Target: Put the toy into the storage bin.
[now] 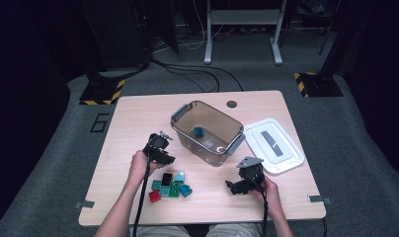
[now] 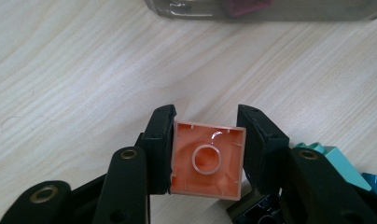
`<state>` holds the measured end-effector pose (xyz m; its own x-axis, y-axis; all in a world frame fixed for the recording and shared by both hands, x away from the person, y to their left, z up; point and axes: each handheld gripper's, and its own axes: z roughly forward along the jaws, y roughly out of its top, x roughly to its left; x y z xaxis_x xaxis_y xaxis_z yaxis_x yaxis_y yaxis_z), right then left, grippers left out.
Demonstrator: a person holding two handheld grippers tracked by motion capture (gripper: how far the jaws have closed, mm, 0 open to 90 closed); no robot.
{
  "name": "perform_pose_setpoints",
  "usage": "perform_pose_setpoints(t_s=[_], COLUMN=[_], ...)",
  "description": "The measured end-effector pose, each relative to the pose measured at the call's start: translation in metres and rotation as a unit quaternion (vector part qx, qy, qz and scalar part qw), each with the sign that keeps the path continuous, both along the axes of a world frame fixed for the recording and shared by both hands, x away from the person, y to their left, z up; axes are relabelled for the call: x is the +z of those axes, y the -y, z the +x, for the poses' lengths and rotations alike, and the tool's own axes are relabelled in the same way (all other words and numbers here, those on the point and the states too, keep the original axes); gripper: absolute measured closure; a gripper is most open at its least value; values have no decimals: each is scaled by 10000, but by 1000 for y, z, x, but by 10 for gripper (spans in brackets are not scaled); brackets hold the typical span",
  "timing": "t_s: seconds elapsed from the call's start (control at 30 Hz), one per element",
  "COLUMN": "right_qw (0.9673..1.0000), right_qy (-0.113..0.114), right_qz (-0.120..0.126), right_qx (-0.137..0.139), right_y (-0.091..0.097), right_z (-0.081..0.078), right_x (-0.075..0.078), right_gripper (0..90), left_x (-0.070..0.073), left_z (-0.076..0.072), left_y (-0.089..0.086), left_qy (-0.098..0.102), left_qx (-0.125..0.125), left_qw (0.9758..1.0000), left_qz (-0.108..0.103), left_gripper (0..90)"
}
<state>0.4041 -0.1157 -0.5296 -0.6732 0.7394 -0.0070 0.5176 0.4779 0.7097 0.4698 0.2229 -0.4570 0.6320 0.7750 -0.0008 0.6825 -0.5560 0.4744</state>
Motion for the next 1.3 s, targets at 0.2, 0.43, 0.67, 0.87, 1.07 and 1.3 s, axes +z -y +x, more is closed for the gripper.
perform_pose_setpoints(t_s=[0.2,0.43,0.67,0.87,1.07,1.3], right_qw=[10000,10000,10000,10000,10000,10000], right_qy=[-2,0,0,1,-1,-1], right_qz=[0,-1,-1,0,-1,0], right_qx=[-3,-7,-6,-6,-4,-2], right_y=[0,0,0,0,0,0], right_z=[0,0,0,0,0,0], right_x=[0,0,0,0,0,0], right_gripper=[0,0,0,0,0,0], left_x=[9,23,32,40,49,64], left_z=[0,1,2,2,3,4], left_y=[0,0,3,5,7,8], left_qy=[58,139,214,285,347,458], left_qx=[-24,-36,-63,-64,-74,-85], left_qw=[10000,9999,9997,9996,9994,9989], left_qz=[10,33,31,6,41,101], left_gripper=[580,580,580,580,581,581])
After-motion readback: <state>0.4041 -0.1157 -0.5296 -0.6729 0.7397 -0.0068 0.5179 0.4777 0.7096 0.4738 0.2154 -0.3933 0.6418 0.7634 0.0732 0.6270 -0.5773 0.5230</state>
